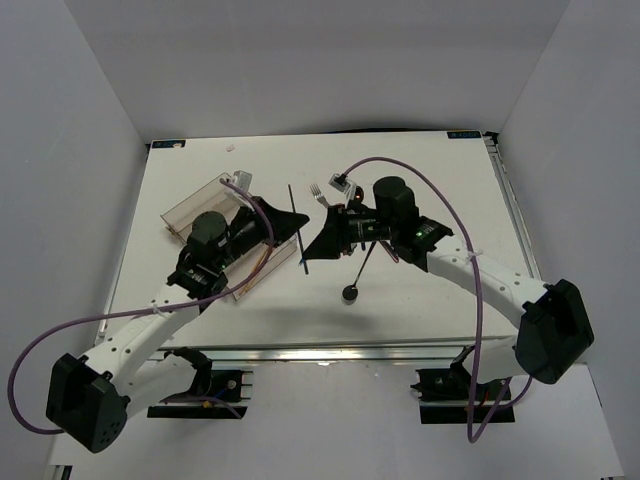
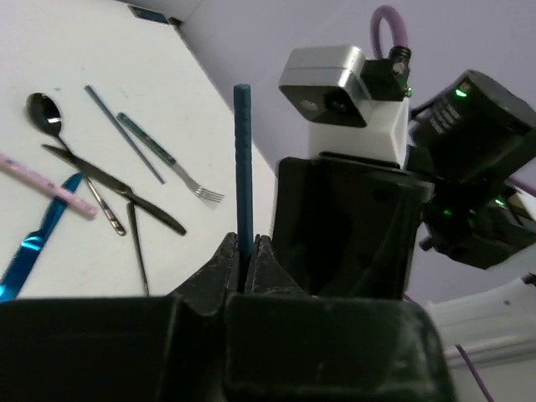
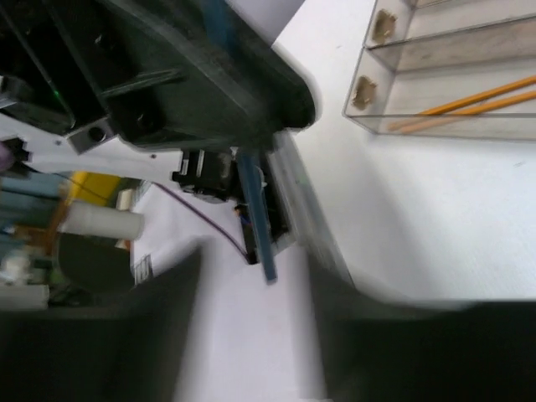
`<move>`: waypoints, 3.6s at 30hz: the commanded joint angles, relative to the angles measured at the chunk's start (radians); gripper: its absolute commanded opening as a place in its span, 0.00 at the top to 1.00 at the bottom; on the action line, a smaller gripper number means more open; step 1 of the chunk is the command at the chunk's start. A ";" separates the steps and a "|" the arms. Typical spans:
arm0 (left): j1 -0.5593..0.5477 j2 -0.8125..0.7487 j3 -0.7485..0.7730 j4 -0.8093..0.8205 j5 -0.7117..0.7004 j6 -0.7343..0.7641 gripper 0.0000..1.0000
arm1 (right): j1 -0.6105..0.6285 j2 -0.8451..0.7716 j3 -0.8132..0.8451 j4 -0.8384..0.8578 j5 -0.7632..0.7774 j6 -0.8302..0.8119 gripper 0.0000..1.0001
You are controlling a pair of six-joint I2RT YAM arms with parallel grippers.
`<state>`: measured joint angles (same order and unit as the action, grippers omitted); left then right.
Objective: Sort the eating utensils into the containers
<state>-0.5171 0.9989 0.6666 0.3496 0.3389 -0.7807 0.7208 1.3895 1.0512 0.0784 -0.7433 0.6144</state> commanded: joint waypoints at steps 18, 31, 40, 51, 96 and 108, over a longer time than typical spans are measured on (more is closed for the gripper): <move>0.000 0.389 0.337 -0.652 -0.781 0.994 1.00 | -0.273 -0.305 -0.097 -0.371 0.363 -0.303 0.11; 0.000 0.403 0.237 -0.618 -0.698 0.908 0.62 | -0.296 -0.331 -0.122 -0.373 0.380 -0.332 0.11; 0.000 0.220 0.237 -0.666 -0.670 0.854 0.40 | -0.334 -0.154 -0.059 -0.408 0.504 -0.349 0.11; 0.000 -0.176 0.136 -0.811 -0.939 0.581 0.02 | -0.397 0.354 0.302 -0.548 0.803 -0.416 0.50; 0.000 -0.217 0.065 -0.753 -0.629 0.520 0.02 | -0.451 1.027 0.992 -0.812 0.780 -0.492 1.00; -0.026 -0.019 0.011 0.104 0.127 0.040 0.02 | -0.452 0.314 0.562 -0.455 0.425 -0.329 1.00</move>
<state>-0.5224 0.9260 0.6975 0.1032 0.2150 -0.5537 0.2703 1.8725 1.6932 -0.5343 -0.1394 0.2062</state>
